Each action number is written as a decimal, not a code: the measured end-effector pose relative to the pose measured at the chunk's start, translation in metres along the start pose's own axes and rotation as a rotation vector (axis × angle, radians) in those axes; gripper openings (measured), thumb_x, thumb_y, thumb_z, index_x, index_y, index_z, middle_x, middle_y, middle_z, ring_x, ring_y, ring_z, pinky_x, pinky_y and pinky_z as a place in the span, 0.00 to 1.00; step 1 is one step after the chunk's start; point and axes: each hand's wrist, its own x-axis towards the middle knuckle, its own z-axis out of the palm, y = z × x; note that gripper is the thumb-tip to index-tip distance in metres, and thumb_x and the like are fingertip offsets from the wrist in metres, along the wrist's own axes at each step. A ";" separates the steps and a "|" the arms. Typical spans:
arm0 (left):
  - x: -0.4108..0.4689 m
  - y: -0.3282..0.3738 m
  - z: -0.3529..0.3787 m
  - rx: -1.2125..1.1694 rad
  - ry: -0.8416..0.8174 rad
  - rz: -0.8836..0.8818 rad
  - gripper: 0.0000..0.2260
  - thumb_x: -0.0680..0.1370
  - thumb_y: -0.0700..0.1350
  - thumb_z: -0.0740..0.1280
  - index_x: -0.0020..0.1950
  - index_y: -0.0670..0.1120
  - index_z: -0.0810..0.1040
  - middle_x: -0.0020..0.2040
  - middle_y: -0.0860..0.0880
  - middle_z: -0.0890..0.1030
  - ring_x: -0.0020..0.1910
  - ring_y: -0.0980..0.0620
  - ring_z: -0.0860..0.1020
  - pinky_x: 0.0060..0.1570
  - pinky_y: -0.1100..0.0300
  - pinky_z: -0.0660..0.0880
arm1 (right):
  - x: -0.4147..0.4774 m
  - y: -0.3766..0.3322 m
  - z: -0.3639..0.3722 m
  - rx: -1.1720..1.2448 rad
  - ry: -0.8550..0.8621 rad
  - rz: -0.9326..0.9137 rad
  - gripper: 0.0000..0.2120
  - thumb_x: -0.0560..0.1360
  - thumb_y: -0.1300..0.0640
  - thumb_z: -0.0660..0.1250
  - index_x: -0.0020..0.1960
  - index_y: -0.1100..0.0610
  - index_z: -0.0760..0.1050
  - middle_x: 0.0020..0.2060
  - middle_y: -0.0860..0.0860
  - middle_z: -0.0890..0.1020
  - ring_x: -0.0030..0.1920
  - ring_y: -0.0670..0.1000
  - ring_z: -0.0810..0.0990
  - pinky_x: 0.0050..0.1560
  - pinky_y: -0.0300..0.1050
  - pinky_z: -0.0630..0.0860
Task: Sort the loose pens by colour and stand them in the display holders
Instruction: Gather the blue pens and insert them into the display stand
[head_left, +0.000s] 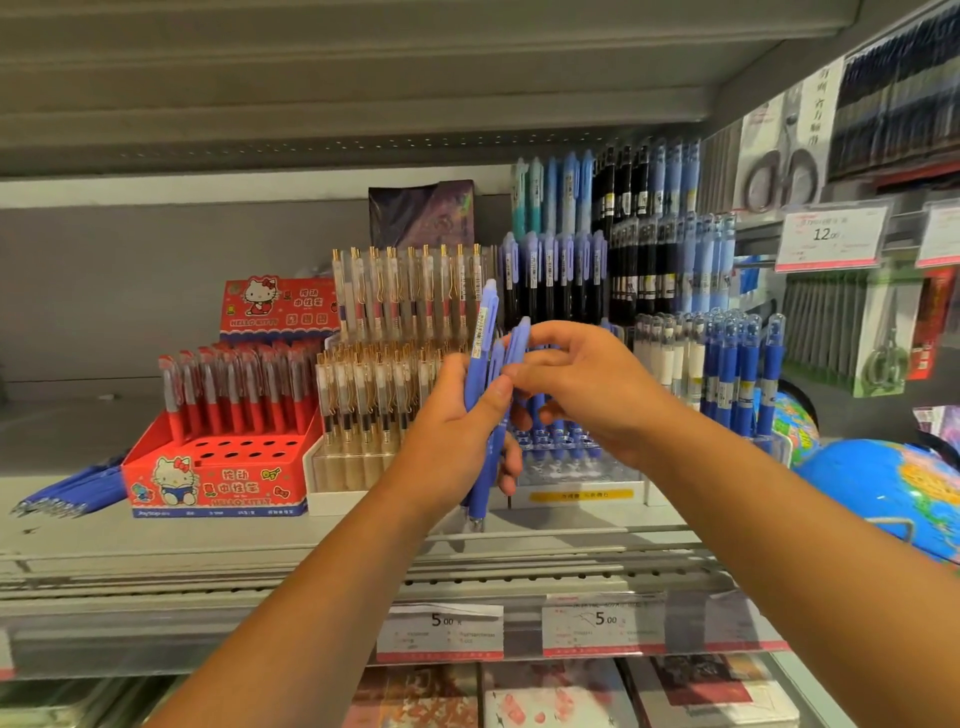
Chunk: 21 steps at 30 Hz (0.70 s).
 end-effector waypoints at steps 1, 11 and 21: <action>0.001 0.000 0.000 -0.012 0.017 0.002 0.09 0.81 0.51 0.61 0.60 0.54 0.70 0.43 0.43 0.80 0.31 0.46 0.79 0.29 0.51 0.80 | 0.001 0.002 -0.001 0.012 0.041 0.000 0.07 0.76 0.62 0.71 0.53 0.57 0.79 0.37 0.54 0.85 0.35 0.51 0.82 0.33 0.39 0.75; 0.002 0.000 -0.001 0.039 0.159 -0.009 0.05 0.84 0.46 0.58 0.58 0.54 0.71 0.48 0.43 0.79 0.41 0.44 0.84 0.35 0.47 0.83 | 0.005 -0.008 -0.039 -0.440 0.423 -0.266 0.22 0.75 0.56 0.73 0.64 0.48 0.67 0.38 0.51 0.82 0.36 0.49 0.83 0.38 0.45 0.81; 0.000 0.002 0.001 0.034 0.121 -0.038 0.05 0.84 0.45 0.58 0.55 0.56 0.70 0.46 0.44 0.79 0.35 0.45 0.82 0.30 0.47 0.82 | 0.009 0.004 -0.043 -1.149 0.513 -0.277 0.23 0.78 0.59 0.69 0.64 0.51 0.59 0.42 0.55 0.72 0.37 0.60 0.74 0.34 0.56 0.72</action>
